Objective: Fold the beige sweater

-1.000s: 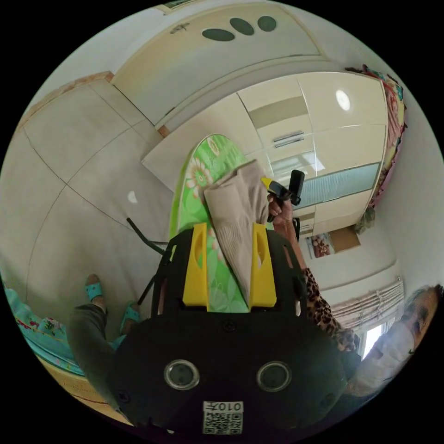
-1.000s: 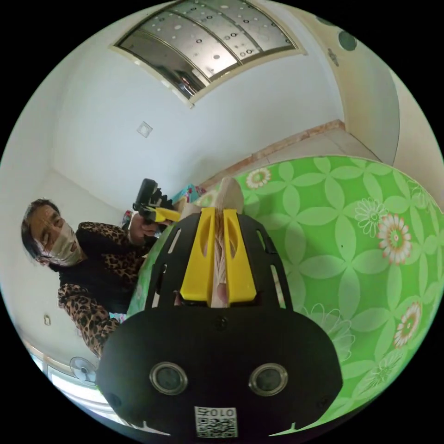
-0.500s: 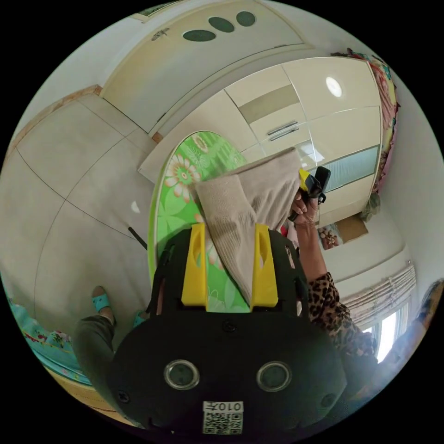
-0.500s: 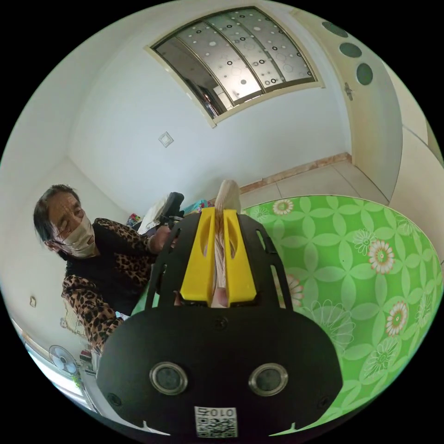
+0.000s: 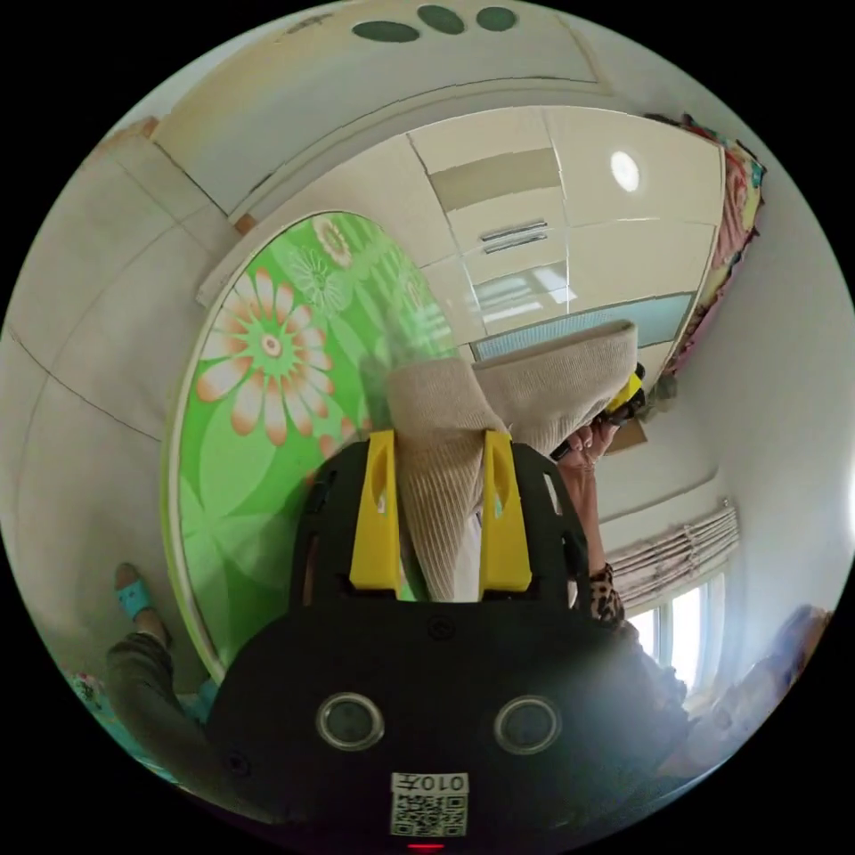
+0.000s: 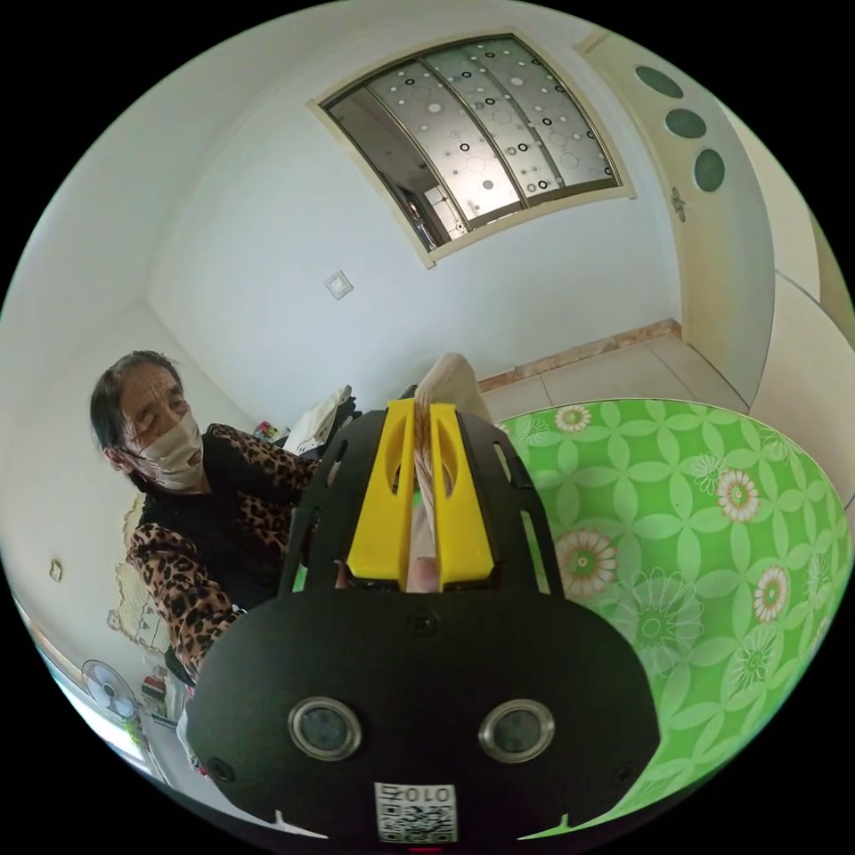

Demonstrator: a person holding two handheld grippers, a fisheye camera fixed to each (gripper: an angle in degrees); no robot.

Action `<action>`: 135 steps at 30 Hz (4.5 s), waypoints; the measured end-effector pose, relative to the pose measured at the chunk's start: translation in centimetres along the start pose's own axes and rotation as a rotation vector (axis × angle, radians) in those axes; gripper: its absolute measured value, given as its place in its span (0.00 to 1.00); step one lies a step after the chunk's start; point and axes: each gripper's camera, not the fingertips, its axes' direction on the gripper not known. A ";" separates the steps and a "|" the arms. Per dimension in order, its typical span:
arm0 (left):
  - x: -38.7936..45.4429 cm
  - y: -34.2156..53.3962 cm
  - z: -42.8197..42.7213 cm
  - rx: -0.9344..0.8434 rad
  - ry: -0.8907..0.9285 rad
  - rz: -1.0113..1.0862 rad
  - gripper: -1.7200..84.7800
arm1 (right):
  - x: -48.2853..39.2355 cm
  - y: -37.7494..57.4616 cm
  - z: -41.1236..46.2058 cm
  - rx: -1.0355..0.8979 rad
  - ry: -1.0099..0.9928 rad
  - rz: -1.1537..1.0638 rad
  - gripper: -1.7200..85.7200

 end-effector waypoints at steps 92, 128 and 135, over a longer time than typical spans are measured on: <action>20.6 68.7 40.6 -0.541 -0.422 1.932 0.08 | -4.2 100.3 15.9 0.493 0.183 1.035 0.19; 22.0 23.2 31.4 -0.728 -0.102 1.172 0.02 | -17.8 108.1 49.4 0.969 0.419 1.156 0.05; 13.2 6.3 33.6 -0.801 0.056 0.630 0.02 | -19.2 108.5 53.0 0.990 0.402 1.197 0.05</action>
